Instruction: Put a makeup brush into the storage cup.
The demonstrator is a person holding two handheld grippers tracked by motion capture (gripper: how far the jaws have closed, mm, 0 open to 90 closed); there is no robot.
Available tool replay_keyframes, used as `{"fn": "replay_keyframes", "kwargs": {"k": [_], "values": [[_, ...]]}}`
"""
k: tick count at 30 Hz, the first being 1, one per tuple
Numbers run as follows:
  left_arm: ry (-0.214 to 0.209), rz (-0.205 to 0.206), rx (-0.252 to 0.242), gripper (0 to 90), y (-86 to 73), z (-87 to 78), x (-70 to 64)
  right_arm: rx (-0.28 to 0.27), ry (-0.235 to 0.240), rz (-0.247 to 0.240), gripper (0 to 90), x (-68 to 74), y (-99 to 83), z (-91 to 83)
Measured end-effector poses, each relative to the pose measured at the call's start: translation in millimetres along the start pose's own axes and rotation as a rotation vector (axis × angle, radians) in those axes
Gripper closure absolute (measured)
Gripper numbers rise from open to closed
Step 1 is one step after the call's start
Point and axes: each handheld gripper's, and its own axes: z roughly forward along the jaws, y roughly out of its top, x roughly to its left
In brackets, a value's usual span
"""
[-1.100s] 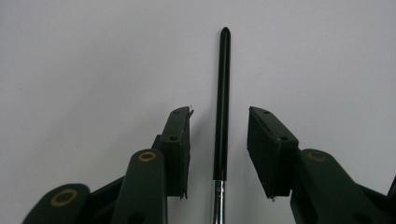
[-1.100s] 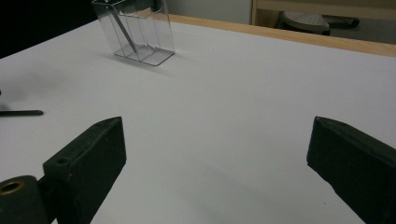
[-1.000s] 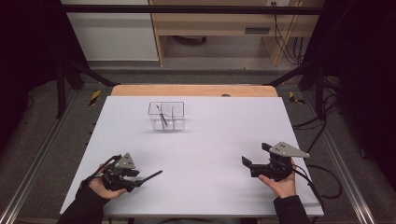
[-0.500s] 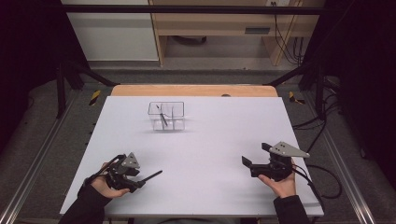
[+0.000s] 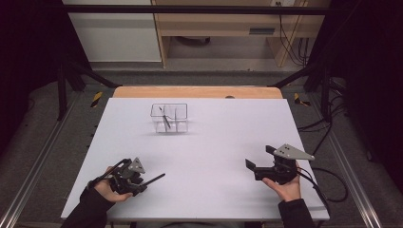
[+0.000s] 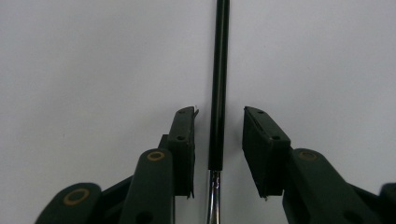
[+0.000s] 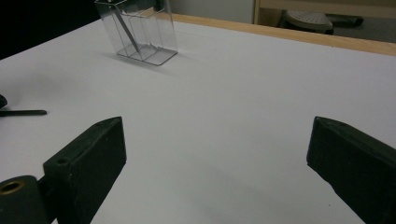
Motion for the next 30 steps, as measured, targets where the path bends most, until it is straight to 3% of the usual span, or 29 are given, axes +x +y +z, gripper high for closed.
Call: {"fn": "replay_keyframes", "kwargs": {"k": [17, 30], "values": [[-0.003, 0.000, 0.058, 75.5, 4.8, 2.6, -3.4, -0.002, 0.001, -0.001, 5.1, 0.2, 0.4, -0.4], [-0.010, 0.014, 0.063, 83.9, 6.0, 2.9, -6.1, 0.000, -0.002, -0.003, 5.1, 0.6, 0.7, -0.8]]}}
